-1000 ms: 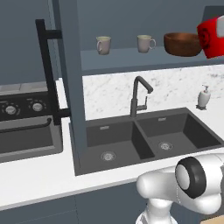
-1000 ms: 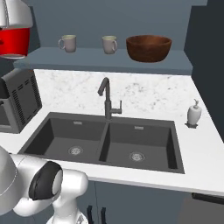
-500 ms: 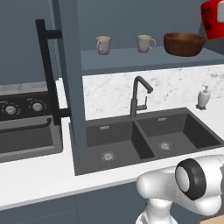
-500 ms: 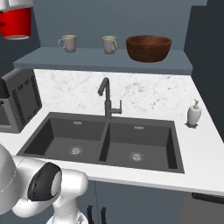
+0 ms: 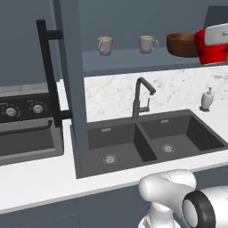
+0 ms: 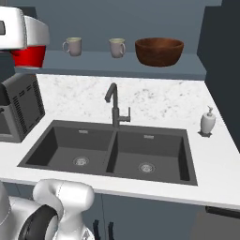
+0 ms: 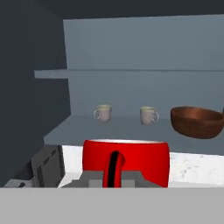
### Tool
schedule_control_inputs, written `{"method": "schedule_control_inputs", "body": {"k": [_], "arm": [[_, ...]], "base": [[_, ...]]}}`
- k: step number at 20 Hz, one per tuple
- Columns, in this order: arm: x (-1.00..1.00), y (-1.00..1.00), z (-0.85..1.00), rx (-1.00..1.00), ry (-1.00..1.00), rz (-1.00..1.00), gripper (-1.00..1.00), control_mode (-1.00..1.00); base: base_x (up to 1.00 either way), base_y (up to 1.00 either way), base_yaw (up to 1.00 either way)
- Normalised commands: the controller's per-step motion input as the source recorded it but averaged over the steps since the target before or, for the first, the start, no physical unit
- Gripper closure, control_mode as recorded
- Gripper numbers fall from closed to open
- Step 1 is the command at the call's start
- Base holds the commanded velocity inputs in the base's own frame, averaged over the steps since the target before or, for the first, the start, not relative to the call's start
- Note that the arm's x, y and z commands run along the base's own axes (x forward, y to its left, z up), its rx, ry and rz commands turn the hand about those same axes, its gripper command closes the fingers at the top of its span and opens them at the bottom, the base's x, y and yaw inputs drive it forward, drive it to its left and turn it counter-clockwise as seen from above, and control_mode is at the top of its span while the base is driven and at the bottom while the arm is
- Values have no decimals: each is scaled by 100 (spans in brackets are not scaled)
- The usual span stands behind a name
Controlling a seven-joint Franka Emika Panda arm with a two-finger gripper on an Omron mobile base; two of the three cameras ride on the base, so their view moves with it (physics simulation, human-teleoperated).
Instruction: Gather all objects into one cabinet and sort the glasses and bowls to opposite sides.
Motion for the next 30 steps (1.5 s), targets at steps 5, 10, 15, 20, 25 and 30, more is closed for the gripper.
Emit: {"method": "schedule_control_inputs", "body": {"k": [5, 10, 15, 20, 25, 30], "arm": [[85, 4, -83, 16, -14, -6, 100, -100], [56, 1, 1, 6, -8, -5, 100, -100], [12, 4, 100, -4, 7, -1, 100, -100], [4, -1, 9, 0, 14, 0, 100, -100], [59, 0, -25, 0, -2, 0, 100, -100], [89, 3, -21, 0, -7, 1, 100, -100]], "base": [[0, 0, 0], [0, 0, 0], [0, 0, 0], [0, 0, 0], [0, 0, 0], [0, 0, 0]]}}
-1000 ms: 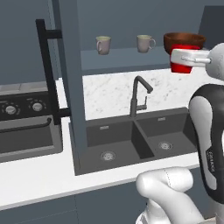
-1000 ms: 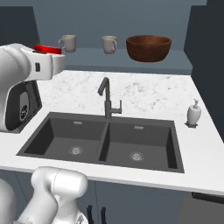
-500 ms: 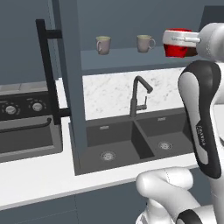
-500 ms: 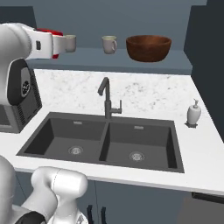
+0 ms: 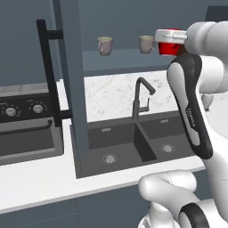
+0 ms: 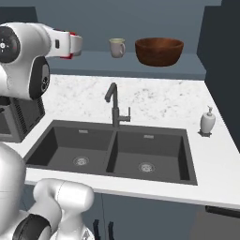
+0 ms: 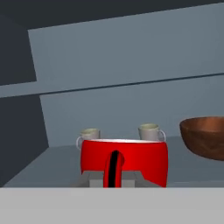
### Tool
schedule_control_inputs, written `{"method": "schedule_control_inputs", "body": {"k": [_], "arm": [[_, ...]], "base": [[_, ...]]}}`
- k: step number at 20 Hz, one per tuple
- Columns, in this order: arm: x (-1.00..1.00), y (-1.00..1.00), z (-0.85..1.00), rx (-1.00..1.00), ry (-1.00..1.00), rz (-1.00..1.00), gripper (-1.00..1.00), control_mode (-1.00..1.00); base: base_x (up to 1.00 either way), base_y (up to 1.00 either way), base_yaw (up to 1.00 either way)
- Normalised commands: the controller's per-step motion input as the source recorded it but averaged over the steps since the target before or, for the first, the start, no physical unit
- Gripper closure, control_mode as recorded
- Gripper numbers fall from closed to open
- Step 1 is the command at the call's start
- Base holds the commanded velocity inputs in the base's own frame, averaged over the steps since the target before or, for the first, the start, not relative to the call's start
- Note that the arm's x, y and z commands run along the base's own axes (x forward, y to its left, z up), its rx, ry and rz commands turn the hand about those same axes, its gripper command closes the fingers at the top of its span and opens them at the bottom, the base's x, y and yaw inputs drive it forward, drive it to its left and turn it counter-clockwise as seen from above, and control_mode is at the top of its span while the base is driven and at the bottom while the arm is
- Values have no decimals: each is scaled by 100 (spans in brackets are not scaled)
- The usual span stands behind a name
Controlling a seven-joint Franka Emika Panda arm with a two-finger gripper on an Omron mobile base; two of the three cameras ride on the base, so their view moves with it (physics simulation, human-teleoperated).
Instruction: Gather all objects into one cabinet and sort the glasses and bowls to opposite sides.
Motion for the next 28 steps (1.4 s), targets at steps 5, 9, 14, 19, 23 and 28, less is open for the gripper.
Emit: {"method": "schedule_control_inputs", "body": {"k": [5, 9, 14, 19, 23, 28], "arm": [[78, 1, -3, -1, -14, 0, 100, -100], [44, 8, 4, 0, -3, 0, 100, -100], [44, 6, 3, -8, 7, 0, 100, -100], [54, 0, 0, -18, 12, 4, 100, -100], [16, -15, -21, -21, -4, 0, 100, -100], [2, -2, -15, -4, -3, 0, 100, -100]], "base": [[0, 0, 0], [0, 0, 0], [0, 0, 0], [0, 0, 0], [0, 0, 0], [0, 0, 0]]}}
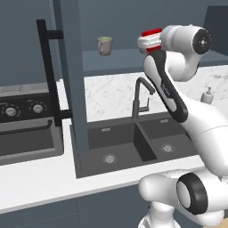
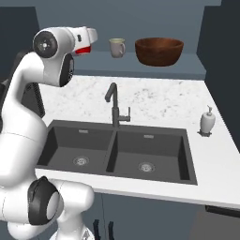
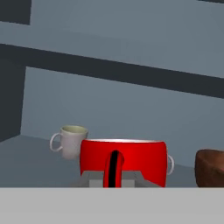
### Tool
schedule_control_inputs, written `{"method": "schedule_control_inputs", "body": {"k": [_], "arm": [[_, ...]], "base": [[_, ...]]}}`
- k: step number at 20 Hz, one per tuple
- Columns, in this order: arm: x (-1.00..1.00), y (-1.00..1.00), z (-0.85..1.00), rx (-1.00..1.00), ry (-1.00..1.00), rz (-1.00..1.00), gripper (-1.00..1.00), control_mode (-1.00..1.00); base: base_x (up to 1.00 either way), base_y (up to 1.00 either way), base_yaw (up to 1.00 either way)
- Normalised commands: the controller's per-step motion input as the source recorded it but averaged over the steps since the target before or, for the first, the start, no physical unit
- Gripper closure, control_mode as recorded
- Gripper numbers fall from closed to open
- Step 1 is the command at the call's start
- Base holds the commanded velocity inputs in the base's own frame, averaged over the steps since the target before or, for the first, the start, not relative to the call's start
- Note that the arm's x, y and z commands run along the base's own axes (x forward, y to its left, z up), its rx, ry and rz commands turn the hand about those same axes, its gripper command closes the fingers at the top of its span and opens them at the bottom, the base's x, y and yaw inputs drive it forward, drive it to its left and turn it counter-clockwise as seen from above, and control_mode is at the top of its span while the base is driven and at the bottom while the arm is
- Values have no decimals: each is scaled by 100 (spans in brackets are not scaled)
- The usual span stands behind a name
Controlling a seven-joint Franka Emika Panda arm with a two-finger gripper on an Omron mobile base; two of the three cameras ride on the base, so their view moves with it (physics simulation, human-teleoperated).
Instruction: Gather all objects into one cabinet and sort the glasses and bowls to opposite sides.
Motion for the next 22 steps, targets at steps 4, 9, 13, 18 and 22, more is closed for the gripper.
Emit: {"method": "schedule_control_inputs", "body": {"k": [4, 9, 13, 18, 22], "arm": [[14, 26, -31, 2, -2, -2, 100, -100], [35, 35, -3, 5, 1, -1, 100, -100], [57, 10, 5, 2, 9, 1, 100, -100], [49, 0, 2, 1, 7, 2, 100, -100], [36, 0, -9, 0, -1, 0, 100, -100]], "base": [[0, 0, 0], [0, 0, 0], [0, 0, 0], [0, 0, 0], [0, 0, 0]]}}
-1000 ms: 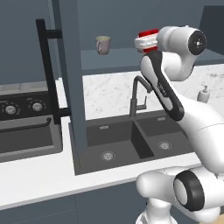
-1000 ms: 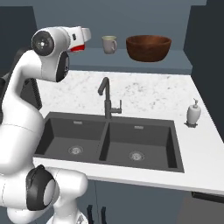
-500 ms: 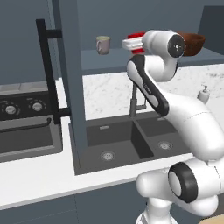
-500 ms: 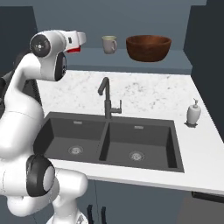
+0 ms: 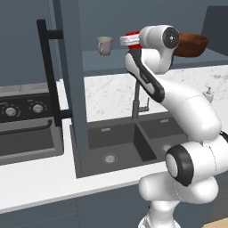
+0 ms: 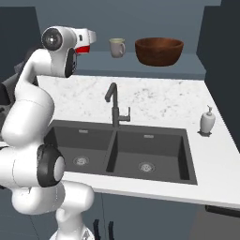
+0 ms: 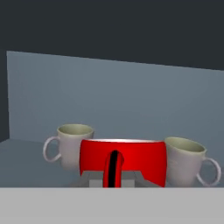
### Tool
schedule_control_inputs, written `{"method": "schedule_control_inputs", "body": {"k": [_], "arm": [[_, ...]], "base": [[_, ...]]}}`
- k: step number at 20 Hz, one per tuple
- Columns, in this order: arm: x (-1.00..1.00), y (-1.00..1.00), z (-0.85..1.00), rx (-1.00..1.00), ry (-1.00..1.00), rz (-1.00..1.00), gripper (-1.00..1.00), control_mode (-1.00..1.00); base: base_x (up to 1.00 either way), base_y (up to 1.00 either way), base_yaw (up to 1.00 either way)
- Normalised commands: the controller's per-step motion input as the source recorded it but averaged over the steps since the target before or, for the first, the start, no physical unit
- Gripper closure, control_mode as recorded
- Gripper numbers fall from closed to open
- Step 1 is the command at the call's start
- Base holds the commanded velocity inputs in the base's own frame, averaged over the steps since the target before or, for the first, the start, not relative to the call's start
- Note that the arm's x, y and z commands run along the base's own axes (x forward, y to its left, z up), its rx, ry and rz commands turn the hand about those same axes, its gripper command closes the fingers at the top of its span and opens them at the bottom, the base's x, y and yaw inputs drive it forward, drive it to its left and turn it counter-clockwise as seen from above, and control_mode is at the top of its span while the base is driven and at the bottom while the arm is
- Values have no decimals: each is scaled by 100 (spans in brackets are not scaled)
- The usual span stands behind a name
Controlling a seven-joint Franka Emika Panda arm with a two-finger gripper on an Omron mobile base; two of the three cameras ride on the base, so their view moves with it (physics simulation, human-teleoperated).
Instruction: Gather all objects into one cabinet and sort the glasses and bowls to opposite sides.
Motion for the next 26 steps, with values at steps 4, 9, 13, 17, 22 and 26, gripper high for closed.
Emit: {"method": "schedule_control_inputs", "body": {"k": [4, 9, 13, 17, 22, 26], "arm": [[41, 0, -22, 0, -2, 0, 100, -100], [47, 0, -20, 0, 0, 0, 100, -100], [58, 0, -5, 0, 0, 0, 100, -100], [59, 0, 0, 0, 1, 0, 100, -100], [32, 0, -11, 6, 13, 1, 100, -100], [29, 0, -34, 8, 16, 4, 100, -100]], "base": [[0, 0, 0], [0, 0, 0], [0, 0, 0], [0, 0, 0], [0, 0, 0], [0, 0, 0]]}}
